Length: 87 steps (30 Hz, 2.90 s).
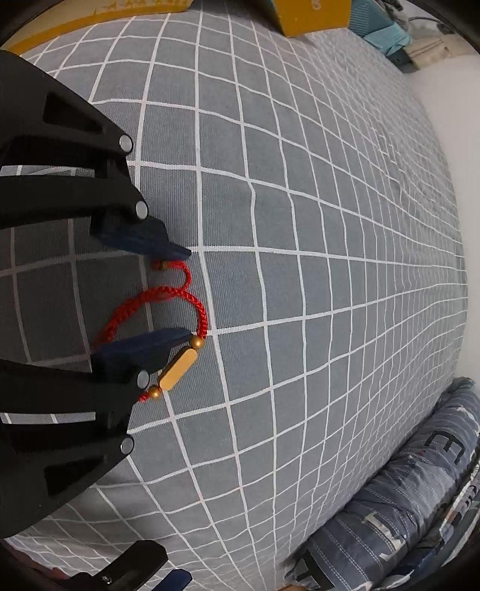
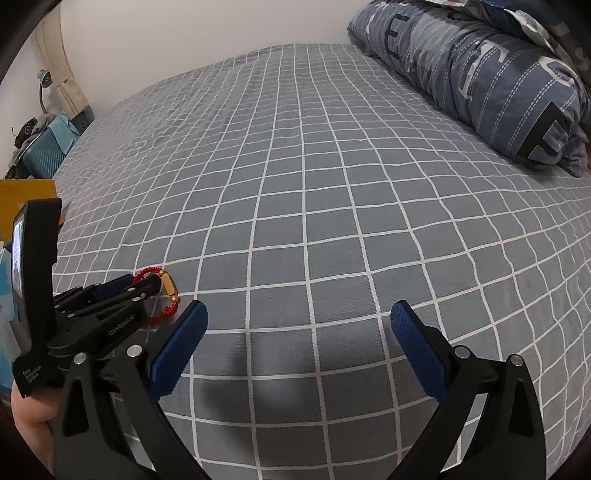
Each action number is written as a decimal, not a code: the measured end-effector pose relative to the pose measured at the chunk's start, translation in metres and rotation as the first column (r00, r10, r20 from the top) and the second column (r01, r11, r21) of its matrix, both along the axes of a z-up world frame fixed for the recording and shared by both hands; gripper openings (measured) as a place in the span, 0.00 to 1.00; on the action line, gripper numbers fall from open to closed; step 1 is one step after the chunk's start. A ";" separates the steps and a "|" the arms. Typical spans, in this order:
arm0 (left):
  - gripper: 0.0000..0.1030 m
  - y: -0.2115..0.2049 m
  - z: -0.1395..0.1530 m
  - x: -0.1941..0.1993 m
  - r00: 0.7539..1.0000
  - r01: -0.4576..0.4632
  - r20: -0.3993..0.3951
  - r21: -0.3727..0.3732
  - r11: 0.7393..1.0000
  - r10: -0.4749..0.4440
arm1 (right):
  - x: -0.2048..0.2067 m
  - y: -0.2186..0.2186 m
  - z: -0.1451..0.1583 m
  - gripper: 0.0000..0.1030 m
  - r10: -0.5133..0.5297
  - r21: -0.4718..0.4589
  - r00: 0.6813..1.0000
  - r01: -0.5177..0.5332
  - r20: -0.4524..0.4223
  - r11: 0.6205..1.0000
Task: Organize jewelry
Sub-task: 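Close the left tool on the red cord bracelet and lift it, then carry the red cord bracelet with the left tool over the box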
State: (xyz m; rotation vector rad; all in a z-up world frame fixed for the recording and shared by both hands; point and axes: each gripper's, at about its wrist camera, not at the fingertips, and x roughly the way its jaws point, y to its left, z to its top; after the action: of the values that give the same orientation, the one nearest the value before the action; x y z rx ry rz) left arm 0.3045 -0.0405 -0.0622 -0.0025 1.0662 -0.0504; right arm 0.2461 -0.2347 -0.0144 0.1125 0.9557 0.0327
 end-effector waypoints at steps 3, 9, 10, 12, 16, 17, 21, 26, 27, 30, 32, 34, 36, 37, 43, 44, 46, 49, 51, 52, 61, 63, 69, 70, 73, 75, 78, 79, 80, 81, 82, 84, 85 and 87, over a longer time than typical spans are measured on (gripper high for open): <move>0.10 0.003 0.000 -0.002 1.000 -0.003 -0.005 -0.001 1.000 0.003 | 0.002 0.001 -0.004 0.93 0.000 -0.004 1.000 0.000 -0.008 1.000; 0.06 0.004 0.004 -0.001 1.000 -0.003 -0.010 -0.011 1.000 0.003 | 0.003 0.004 -0.005 0.92 0.001 -0.001 1.000 -0.001 -0.008 1.000; 0.06 0.005 0.005 0.000 1.000 -0.003 -0.008 -0.010 1.000 0.003 | 0.003 0.004 -0.006 0.92 0.001 0.000 1.000 -0.001 -0.008 1.000; 0.06 0.003 0.006 -0.001 1.000 -0.003 -0.005 -0.012 1.000 0.003 | 0.003 0.005 -0.006 0.92 0.004 -0.002 1.000 -0.004 -0.009 1.000; 0.06 0.002 0.013 -0.003 1.000 0.000 0.005 -0.022 1.000 0.000 | 0.003 0.004 -0.004 0.92 0.004 0.001 1.000 -0.004 -0.006 1.000; 0.06 0.001 0.015 -0.004 1.000 0.001 0.008 -0.025 1.000 -0.001 | 0.003 0.004 -0.003 0.93 0.004 0.000 1.000 -0.004 -0.006 1.000; 0.06 0.001 0.022 -0.009 1.000 0.005 0.018 -0.033 0.999 -0.004 | 0.002 0.003 0.000 0.93 -0.001 0.004 1.000 0.001 -0.003 1.000; 0.06 0.004 0.033 -0.018 0.999 0.008 0.034 -0.042 0.999 -0.006 | -0.002 0.004 0.007 0.92 -0.002 0.008 1.000 0.002 0.005 1.000; 0.06 0.004 0.035 -0.020 0.999 0.010 0.037 -0.045 0.999 -0.009 | -0.003 0.005 0.009 0.92 -0.001 0.008 1.000 0.001 0.007 1.000; 0.06 0.005 0.041 -0.027 0.999 0.013 0.046 -0.049 0.999 -0.011 | -0.006 0.007 0.014 0.93 0.004 0.002 1.000 -0.004 0.009 1.000; 0.06 0.006 0.046 -0.031 0.999 0.015 0.050 -0.049 0.999 -0.012 | -0.008 0.009 0.016 0.93 0.005 0.000 1.000 -0.005 0.011 1.000; 0.06 0.008 0.051 -0.036 0.998 0.014 0.057 -0.041 0.999 -0.011 | -0.011 0.012 0.020 0.93 0.009 -0.001 1.000 -0.009 0.012 1.000; 0.06 0.011 0.055 -0.040 0.998 0.011 0.061 -0.035 0.999 -0.008 | -0.014 0.015 0.023 0.93 0.011 -0.003 1.000 -0.011 0.013 1.000; 0.06 0.013 0.057 -0.043 0.998 0.010 0.063 -0.035 0.999 -0.008 | -0.016 0.016 0.024 0.93 0.013 -0.004 1.000 -0.013 0.013 1.000; 0.06 0.025 0.071 -0.056 0.997 -0.001 0.081 -0.029 1.000 0.003 | -0.023 0.023 0.032 0.93 0.020 -0.007 1.000 -0.019 0.009 1.000; 0.06 0.026 0.072 -0.057 0.997 -0.002 0.082 -0.027 1.000 0.004 | -0.024 0.023 0.033 0.93 0.020 -0.006 1.000 -0.020 0.009 1.000; 0.06 0.031 0.077 -0.062 0.996 -0.006 0.086 -0.026 1.000 0.008 | -0.028 0.026 0.036 0.93 0.020 -0.007 1.000 -0.020 0.011 1.000; 0.06 0.037 0.084 -0.070 0.996 -0.007 0.093 -0.022 1.000 0.010 | -0.033 0.030 0.042 0.93 0.024 -0.003 1.000 -0.024 0.015 1.000; 0.06 0.042 0.090 -0.076 0.995 -0.011 0.099 -0.024 1.000 0.014 | -0.037 0.034 0.046 0.93 0.025 0.001 1.000 -0.025 0.018 1.000; 0.06 0.045 0.092 -0.078 0.995 -0.014 0.101 -0.023 1.000 0.016 | -0.039 0.036 0.047 0.93 0.027 0.003 0.999 -0.028 0.017 1.000; 0.06 0.073 0.113 -0.106 0.992 -0.061 0.109 -0.024 0.998 0.063 | -0.054 0.070 0.065 0.93 0.069 -0.003 0.997 -0.069 0.020 0.998; 0.06 0.082 0.121 -0.113 0.990 -0.070 0.118 -0.021 0.997 0.072 | -0.057 0.079 0.070 0.93 0.076 0.005 0.997 -0.076 0.021 0.997; 0.06 0.111 0.148 -0.140 0.981 -0.109 0.159 -0.011 0.994 0.109 | -0.066 0.113 0.087 0.93 0.114 0.010 0.993 -0.114 0.042 0.993; 0.06 0.116 0.152 -0.145 0.979 -0.118 0.165 -0.010 0.993 0.118 | -0.067 0.120 0.089 0.93 0.123 0.009 0.991 -0.124 0.046 0.992; 0.06 0.135 0.167 -0.158 0.972 -0.147 0.185 -0.013 0.989 0.146 | -0.070 0.143 0.096 0.93 0.144 0.009 0.988 -0.144 0.054 0.989; 0.06 0.150 0.176 -0.166 0.965 -0.170 0.201 -0.017 0.985 0.170 | -0.073 0.160 0.100 0.93 0.160 0.010 0.985 -0.161 0.062 0.987; 0.06 0.174 0.184 -0.176 0.957 -0.204 0.208 -0.018 0.979 0.204 | -0.076 0.184 0.107 0.93 0.180 0.014 0.981 -0.181 0.074 0.983; 0.06 0.182 0.184 -0.179 0.954 -0.217 0.207 -0.017 0.976 0.215 | -0.078 0.194 0.110 0.93 0.192 0.011 0.978 -0.193 0.079 0.981; 0.06 0.188 0.185 -0.182 0.953 -0.225 0.206 -0.017 0.974 0.224 | -0.079 0.202 0.111 0.93 0.202 0.009 0.976 -0.203 0.082 0.979; 0.06 0.198 0.186 -0.185 0.949 -0.238 0.206 -0.019 0.971 0.237 | -0.081 0.213 0.114 0.93 0.215 0.005 0.973 -0.217 0.088 0.976; 0.06 0.206 0.187 -0.189 0.947 -0.247 0.208 -0.021 0.969 0.246 | -0.083 0.223 0.117 0.93 0.226 0.004 0.970 -0.228 0.093 0.974; 0.06 0.223 0.191 -0.196 0.939 -0.271 0.213 -0.023 0.962 0.270 | -0.088 0.246 0.122 0.93 0.249 0.004 0.963 -0.250 0.101 0.968; 0.06 0.230 0.192 -0.199 0.936 -0.280 0.216 -0.022 0.960 0.278 | -0.090 0.255 0.124 0.93 0.259 0.003 0.960 -0.260 0.104 0.965; 0.06 0.249 0.195 -0.209 0.926 -0.307 0.225 -0.019 0.952 0.303 | -0.096 0.279 0.127 0.93 0.283 0.004 0.952 -0.286 0.113 0.958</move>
State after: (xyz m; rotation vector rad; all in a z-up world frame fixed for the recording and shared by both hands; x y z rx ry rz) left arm 0.0953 0.2083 0.1328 -0.1449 0.8283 0.2364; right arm 0.1505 0.0438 0.1129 -0.0100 0.8536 0.3121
